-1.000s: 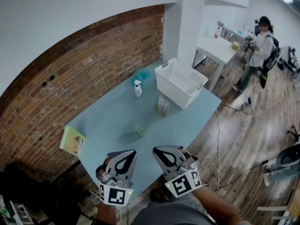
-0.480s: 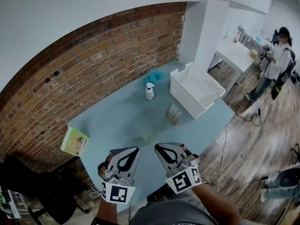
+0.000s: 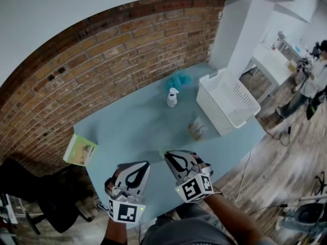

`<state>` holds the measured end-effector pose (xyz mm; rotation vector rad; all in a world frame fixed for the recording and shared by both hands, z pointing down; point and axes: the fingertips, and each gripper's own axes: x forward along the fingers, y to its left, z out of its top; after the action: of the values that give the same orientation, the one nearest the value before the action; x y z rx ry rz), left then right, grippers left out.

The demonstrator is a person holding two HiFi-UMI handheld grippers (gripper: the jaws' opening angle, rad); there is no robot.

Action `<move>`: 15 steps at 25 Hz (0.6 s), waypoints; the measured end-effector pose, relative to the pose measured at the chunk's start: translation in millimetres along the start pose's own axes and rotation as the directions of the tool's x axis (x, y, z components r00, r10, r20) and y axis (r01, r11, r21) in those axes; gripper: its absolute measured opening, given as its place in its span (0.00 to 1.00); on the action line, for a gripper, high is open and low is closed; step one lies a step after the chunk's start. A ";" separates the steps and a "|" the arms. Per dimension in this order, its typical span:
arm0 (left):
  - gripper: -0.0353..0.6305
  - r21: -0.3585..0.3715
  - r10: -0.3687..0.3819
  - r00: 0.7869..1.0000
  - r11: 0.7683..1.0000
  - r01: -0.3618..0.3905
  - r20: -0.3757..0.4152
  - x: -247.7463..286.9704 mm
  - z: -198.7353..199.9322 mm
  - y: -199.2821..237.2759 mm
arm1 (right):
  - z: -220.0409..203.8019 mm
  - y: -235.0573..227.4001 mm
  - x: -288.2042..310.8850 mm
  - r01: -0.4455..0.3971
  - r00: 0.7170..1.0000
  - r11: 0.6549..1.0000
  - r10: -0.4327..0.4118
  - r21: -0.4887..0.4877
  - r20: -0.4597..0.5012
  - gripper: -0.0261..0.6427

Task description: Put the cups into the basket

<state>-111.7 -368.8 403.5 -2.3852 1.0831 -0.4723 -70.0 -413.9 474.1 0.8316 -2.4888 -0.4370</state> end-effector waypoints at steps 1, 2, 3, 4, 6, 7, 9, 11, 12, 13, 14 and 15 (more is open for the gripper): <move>0.05 -0.007 0.003 1.000 1.000 -0.003 -0.009 2.0 -4.4 -0.3 | -6.6 0.0 6.5 -0.012 1.000 1.000 0.012 0.004 -0.011 0.06; 0.05 -0.018 0.005 1.000 1.000 -0.005 -0.016 4.3 -8.7 -1.5 | -13.7 0.2 12.7 -0.023 0.999 1.000 0.024 0.010 -0.023 0.07; 0.05 -0.030 0.005 1.000 1.000 -0.006 -0.020 6.8 -12.5 -3.6 | -21.3 0.5 18.7 -0.035 0.999 0.999 0.036 0.017 -0.034 0.09; 0.05 -0.042 0.005 1.000 0.999 -0.005 -0.020 9.5 -15.5 -6.4 | -29.2 1.0 24.4 -0.047 0.998 0.999 0.048 0.025 -0.045 0.11; 0.05 -0.050 0.006 1.000 0.999 -0.007 -0.026 14.4 -19.1 -9.9 | -44.3 1.3 35.0 -0.065 0.996 0.997 0.068 0.047 -0.065 0.14; 0.05 -0.048 0.007 0.999 0.999 -0.009 -0.034 16.5 -20.4 -10.3 | -52.1 1.1 39.9 -0.073 0.994 0.996 0.077 0.055 -0.077 0.14; 0.05 -0.048 0.011 0.999 0.999 -0.013 -0.044 20.4 -22.5 -11.8 | -68.9 0.9 48.7 -0.087 0.990 0.994 0.093 0.061 -0.106 0.15; 0.05 -0.051 0.016 0.999 0.999 -0.018 -0.048 23.6 -23.7 -13.8 | -85.4 1.6 55.8 -0.103 0.985 0.993 0.111 0.064 -0.132 0.15; 0.05 -0.052 0.018 0.999 0.998 -0.020 -0.051 25.2 -24.2 -14.7 | -93.0 2.3 58.8 -0.112 0.982 0.991 0.121 0.068 -0.142 0.15; 0.05 -0.053 0.019 0.998 0.998 -0.022 -0.053 26.8 -24.9 -15.5 | -100.0 3.0 61.9 -0.121 0.980 0.990 0.131 0.074 -0.151 0.15; 0.05 -0.053 0.019 0.998 0.998 -0.022 -0.056 28.5 -25.9 -16.1 | -106.8 3.9 65.1 -0.130 0.977 0.988 0.141 0.079 -0.158 0.16; 0.05 -0.051 0.018 0.998 0.998 -0.021 -0.059 30.5 -26.9 -16.6 | -113.5 5.1 68.5 -0.139 0.974 0.987 0.152 0.085 -0.165 0.16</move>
<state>-95.6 -390.1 438.4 -2.4170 1.1570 -0.5158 -60.3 -469.5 594.2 0.6776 -2.3967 -0.2154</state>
